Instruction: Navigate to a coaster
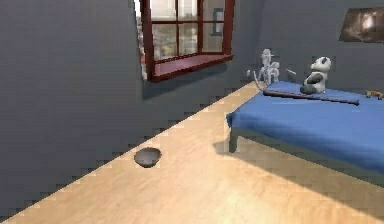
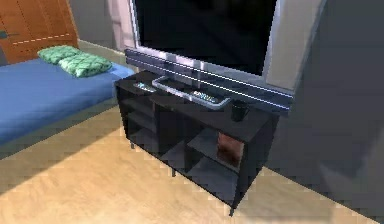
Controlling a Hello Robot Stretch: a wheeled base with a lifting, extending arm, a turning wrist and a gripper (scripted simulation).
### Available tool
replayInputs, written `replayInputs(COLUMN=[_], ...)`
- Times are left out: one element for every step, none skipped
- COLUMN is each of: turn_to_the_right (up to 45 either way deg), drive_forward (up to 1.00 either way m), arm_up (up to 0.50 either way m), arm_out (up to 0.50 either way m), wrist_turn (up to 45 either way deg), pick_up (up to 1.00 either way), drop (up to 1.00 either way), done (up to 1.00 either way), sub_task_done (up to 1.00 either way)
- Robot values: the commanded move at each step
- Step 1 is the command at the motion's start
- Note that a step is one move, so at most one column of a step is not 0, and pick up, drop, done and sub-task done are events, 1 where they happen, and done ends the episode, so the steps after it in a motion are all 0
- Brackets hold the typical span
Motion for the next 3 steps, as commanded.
replayInputs(turn_to_the_right=[0.0,0.0,9.0], drive_forward=[1.00,1.00,0.00], arm_up=[0.00,0.00,0.00], arm_out=[0.00,0.00,0.00], wrist_turn=[0.0,0.0,0.0], pick_up=[0.00,0.00,0.00], drop=[0.00,0.00,0.00], done=[0.00,0.00,0.00], sub_task_done=[0.00,0.00,0.00])
